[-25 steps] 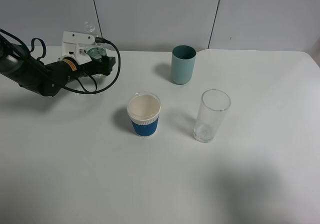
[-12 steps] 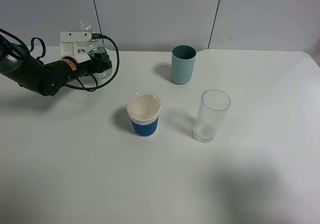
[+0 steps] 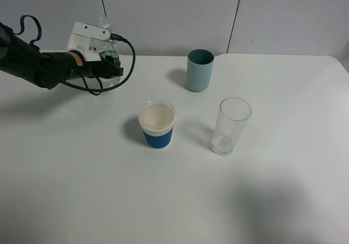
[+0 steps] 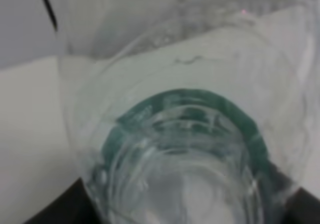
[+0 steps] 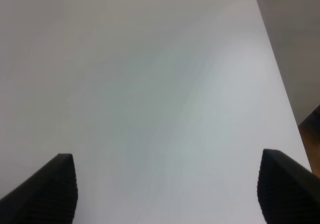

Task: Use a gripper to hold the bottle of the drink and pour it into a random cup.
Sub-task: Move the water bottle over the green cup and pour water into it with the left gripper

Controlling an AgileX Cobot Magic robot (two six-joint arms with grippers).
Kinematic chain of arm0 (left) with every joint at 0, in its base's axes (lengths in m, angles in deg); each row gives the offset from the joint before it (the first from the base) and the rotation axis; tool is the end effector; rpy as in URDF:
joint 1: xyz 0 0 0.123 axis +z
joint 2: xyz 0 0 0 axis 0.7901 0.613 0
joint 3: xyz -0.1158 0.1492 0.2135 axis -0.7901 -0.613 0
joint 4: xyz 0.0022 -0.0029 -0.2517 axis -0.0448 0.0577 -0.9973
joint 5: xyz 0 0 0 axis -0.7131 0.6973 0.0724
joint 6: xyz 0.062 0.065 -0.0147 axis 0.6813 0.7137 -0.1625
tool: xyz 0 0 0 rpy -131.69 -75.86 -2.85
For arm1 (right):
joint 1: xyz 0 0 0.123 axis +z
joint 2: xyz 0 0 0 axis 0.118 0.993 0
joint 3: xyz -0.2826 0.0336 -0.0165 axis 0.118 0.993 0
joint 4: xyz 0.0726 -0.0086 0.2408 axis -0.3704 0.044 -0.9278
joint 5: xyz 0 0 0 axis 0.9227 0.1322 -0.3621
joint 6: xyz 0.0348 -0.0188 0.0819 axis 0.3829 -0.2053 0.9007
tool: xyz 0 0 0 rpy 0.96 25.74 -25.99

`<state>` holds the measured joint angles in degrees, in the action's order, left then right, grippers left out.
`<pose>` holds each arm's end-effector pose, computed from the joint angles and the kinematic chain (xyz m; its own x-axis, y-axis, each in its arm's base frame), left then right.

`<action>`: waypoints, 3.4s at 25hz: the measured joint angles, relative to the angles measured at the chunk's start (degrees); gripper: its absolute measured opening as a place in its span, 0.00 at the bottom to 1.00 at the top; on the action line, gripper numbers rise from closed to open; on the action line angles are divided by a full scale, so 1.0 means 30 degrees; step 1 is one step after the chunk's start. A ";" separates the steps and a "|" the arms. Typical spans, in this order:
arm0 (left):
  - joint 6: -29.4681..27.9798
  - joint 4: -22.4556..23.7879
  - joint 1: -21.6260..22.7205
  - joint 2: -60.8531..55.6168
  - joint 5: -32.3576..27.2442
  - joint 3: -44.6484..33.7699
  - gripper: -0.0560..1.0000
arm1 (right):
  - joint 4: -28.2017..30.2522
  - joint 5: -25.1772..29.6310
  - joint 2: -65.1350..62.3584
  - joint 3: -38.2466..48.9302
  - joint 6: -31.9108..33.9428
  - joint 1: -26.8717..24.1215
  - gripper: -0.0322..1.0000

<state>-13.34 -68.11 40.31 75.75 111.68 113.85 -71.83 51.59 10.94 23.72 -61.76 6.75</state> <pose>0.3892 -0.0939 0.1242 -0.3871 0.1725 -0.9058 0.3535 0.9351 0.0270 -0.0050 -0.0059 0.2753 -0.4652 -0.0935 -0.8803 0.0147 0.9935 -0.1132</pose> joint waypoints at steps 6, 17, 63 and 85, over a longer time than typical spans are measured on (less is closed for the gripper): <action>0.2165 -0.2506 -0.1079 -0.1967 -0.1489 0.0000 0.53 | 0.0000 0.0000 0.0000 0.0000 0.0000 0.0000 0.75; 1.4344 -1.2469 -0.3549 -0.3999 -0.2351 -0.0017 0.53 | 0.0000 0.0000 0.0000 0.0000 0.0000 0.0000 0.75; 4.3254 -3.7465 -0.9192 -0.0716 0.5281 0.7741 0.53 | 0.0493 0.0000 0.0000 0.0000 0.0000 0.0000 0.75; 4.9578 -3.8143 -1.0806 0.1433 0.8153 1.0562 0.53 | 0.0509 0.0000 0.0000 0.0000 0.0000 0.0000 0.75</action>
<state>135.39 -182.54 7.89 80.05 136.13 145.53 -70.30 51.59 10.94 23.72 -61.76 6.75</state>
